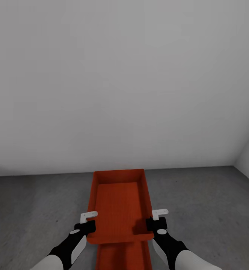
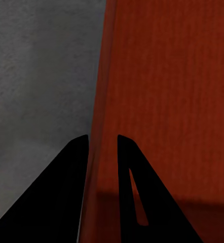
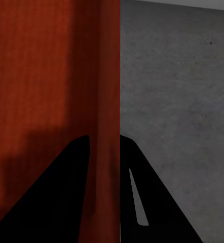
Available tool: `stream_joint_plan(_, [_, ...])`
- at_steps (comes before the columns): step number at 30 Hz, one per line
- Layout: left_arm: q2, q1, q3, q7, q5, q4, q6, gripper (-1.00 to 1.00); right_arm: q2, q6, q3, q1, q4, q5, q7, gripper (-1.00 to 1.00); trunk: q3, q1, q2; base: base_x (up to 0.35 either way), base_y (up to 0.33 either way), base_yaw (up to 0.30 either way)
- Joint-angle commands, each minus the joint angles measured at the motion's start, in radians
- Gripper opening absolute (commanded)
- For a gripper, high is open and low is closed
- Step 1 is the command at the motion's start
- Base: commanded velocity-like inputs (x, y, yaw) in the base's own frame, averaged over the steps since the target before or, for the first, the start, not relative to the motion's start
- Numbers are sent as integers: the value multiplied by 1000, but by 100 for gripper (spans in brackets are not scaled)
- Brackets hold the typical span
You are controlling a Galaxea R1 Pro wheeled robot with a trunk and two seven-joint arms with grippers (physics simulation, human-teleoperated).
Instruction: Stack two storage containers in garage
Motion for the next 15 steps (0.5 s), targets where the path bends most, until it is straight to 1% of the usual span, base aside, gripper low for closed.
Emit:
stream_joint_plan(1, [33,-1,6,58,-8,-4,-81,-100,-5,-6,-14,-1,4,-14,-6,-100,-4,4,-8,0,0,0])
stream_joint_plan(3, [33,-1,6,58,-8,-4,-81,-100,-5,-6,-13,-1,4,-14,-6,-100,-12,12,-22,0,0,0])
stream_joint_plan(7, [33,-1,6,58,-8,-3,-80,-100,-6,-6,-14,-1,4,-14,-7,-100,-17,12,-22,0,0,24])
stream_joint_plan(15, [33,-1,6,58,-8,-3,-81,-100,-9,-6,-15,-1,4,-14,-7,-100,-29,12,-22,0,0,62])
